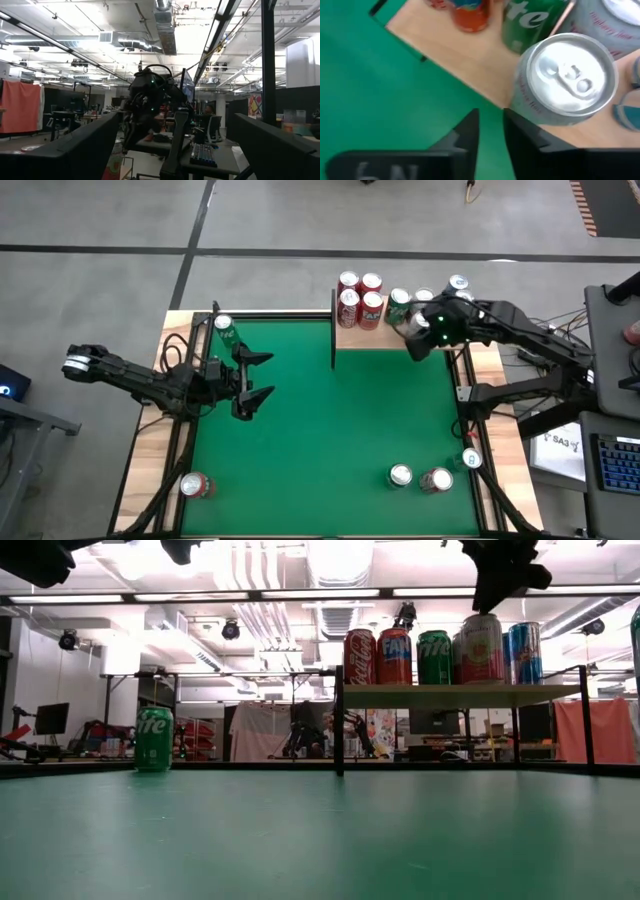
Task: Place canned beverage on shelf
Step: Put the pink-white soda can on the shelf aligned with the other pink-white soda can
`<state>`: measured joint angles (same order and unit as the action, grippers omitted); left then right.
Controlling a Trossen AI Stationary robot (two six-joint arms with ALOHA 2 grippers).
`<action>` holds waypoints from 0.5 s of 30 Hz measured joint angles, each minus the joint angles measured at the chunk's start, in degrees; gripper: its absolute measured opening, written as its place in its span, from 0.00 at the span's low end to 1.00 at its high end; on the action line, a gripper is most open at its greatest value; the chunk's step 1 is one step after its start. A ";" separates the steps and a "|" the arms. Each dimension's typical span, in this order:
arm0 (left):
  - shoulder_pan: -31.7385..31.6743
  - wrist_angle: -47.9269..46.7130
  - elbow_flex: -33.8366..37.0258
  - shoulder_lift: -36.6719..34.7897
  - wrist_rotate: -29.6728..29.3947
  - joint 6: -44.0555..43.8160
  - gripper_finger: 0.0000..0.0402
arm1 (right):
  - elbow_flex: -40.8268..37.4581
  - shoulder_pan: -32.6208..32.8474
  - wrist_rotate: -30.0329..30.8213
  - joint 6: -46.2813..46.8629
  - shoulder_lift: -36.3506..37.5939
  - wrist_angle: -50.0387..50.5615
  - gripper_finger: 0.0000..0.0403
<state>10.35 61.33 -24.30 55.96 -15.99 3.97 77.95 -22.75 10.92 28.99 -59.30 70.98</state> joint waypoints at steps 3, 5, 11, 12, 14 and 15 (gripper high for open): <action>0.00 -0.02 0.01 0.00 0.00 0.00 0.94 | -0.02 -0.01 1.53 -0.02 -0.55 0.15 0.08; 0.00 -0.09 -0.01 0.00 0.00 0.00 0.94 | -0.01 -0.01 2.44 -0.08 -0.62 0.42 0.04; 0.00 -0.25 0.00 0.00 0.00 0.30 0.94 | -0.02 -0.04 4.88 0.01 -0.26 2.31 0.03; 0.00 -0.32 -0.02 0.00 0.00 0.46 0.94 | 0.00 -0.04 5.78 0.23 -0.16 2.83 0.03; 0.00 -0.38 0.01 0.00 0.00 0.63 0.94 | 0.30 -0.04 7.54 0.46 -0.16 3.77 0.03; 0.00 -0.38 0.00 0.00 0.00 0.63 0.94 | 0.35 -0.04 8.17 0.48 -0.14 3.90 0.03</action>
<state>10.35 60.95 -24.30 55.96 -15.99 4.60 78.30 -22.79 19.09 29.47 -59.44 74.88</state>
